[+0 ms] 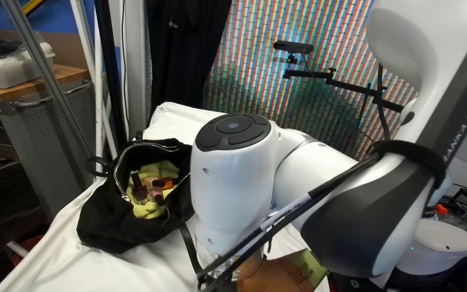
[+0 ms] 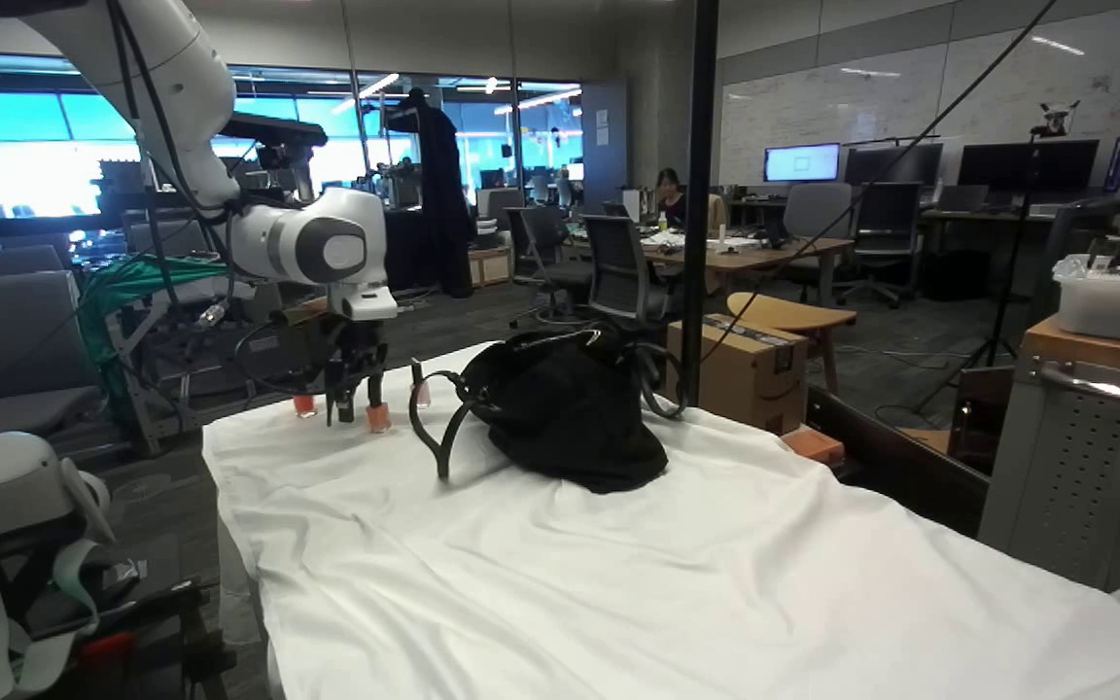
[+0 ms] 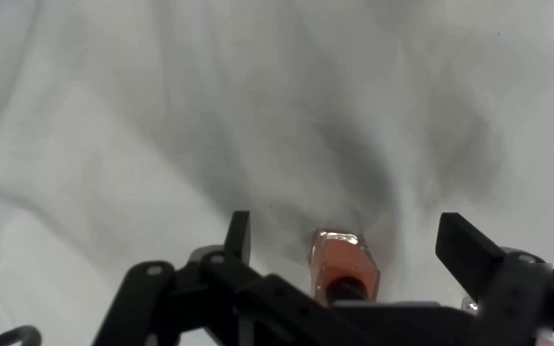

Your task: Put the nail polish bottles in the bag

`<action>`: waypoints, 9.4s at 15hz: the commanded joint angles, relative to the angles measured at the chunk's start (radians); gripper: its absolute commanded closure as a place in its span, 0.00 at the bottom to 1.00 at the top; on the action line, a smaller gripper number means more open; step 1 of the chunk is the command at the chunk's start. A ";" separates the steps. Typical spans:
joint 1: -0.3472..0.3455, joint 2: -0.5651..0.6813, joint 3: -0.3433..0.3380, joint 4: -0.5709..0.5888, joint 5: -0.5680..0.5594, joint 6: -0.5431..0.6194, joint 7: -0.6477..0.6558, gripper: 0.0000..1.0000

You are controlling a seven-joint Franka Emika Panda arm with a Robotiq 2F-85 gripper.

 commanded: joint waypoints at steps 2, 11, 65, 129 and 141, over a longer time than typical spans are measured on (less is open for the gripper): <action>-0.012 -0.001 -0.006 0.009 0.012 0.007 -0.029 0.00; -0.022 0.033 -0.001 0.028 0.018 0.009 -0.082 0.00; -0.003 0.016 -0.030 -0.034 -0.023 0.107 -0.176 0.07; -0.196 0.201 -0.229 0.578 -0.307 -0.256 -0.424 0.08; -0.099 0.081 -0.230 0.420 -0.335 -0.255 -0.274 0.00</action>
